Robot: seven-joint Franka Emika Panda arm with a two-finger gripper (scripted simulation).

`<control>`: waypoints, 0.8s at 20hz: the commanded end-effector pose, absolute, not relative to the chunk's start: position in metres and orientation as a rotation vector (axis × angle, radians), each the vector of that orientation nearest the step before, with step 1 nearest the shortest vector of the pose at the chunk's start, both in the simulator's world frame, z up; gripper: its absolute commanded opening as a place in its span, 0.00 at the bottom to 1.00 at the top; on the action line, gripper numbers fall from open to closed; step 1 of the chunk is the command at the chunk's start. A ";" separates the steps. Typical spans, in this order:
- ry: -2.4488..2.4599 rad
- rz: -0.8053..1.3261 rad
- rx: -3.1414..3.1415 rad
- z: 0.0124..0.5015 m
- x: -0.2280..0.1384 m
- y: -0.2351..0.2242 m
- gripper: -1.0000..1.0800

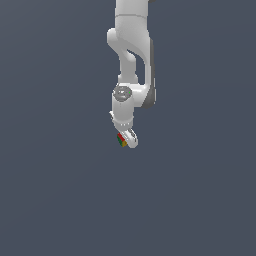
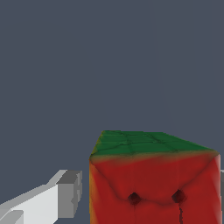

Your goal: Pick up the object and move it to a goal position.

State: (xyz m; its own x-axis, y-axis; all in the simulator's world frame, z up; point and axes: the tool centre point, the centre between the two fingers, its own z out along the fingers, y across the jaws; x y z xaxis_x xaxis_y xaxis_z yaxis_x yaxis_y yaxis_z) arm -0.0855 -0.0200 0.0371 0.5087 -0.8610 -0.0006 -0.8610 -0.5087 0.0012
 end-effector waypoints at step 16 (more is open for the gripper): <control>-1.557 0.001 2.730 0.036 -0.084 -0.020 0.00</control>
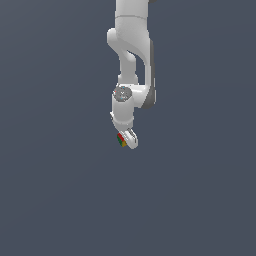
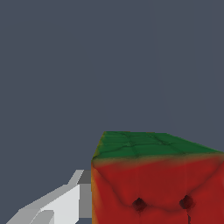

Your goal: Pick up the object and move it to a goal position.

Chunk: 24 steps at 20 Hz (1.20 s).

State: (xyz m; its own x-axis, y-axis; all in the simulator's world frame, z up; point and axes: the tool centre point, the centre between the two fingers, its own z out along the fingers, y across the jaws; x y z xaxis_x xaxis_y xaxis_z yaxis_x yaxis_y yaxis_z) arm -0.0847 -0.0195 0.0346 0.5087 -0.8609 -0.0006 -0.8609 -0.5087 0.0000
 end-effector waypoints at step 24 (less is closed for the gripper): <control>1.561 -0.003 -2.729 0.199 -0.020 -0.027 0.00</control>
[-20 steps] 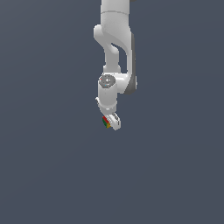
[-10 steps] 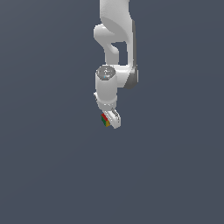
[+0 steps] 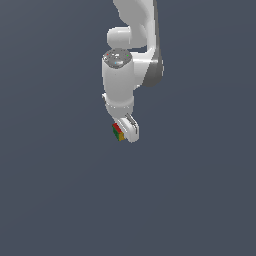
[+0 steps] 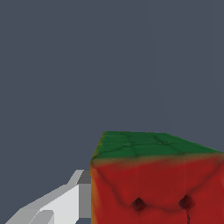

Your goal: Pick up the object and move it to a goal position.

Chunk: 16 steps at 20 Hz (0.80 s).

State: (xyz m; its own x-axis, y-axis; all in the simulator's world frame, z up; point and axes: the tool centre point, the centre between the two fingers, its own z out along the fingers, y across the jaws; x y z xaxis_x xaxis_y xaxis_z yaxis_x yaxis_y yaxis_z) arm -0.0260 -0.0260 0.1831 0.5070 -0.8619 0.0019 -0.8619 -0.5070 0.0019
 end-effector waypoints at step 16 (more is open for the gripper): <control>-1.557 0.002 2.726 0.331 0.036 -0.031 0.00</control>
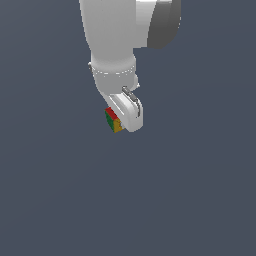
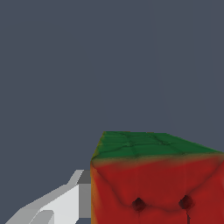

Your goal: Pick up the object and move it to a goal position.

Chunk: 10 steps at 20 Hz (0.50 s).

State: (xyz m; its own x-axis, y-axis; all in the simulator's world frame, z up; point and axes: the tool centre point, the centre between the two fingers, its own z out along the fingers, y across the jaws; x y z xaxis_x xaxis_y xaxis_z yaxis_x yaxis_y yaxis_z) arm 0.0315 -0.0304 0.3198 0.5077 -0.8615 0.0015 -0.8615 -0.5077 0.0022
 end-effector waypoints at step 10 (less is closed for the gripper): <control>-1.556 0.001 2.728 0.387 0.062 -0.032 0.00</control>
State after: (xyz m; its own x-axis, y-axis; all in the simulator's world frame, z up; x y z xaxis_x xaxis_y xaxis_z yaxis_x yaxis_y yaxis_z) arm 0.0584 -0.0319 0.3782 0.5088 -0.8609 0.0001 -0.8609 -0.5088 0.0020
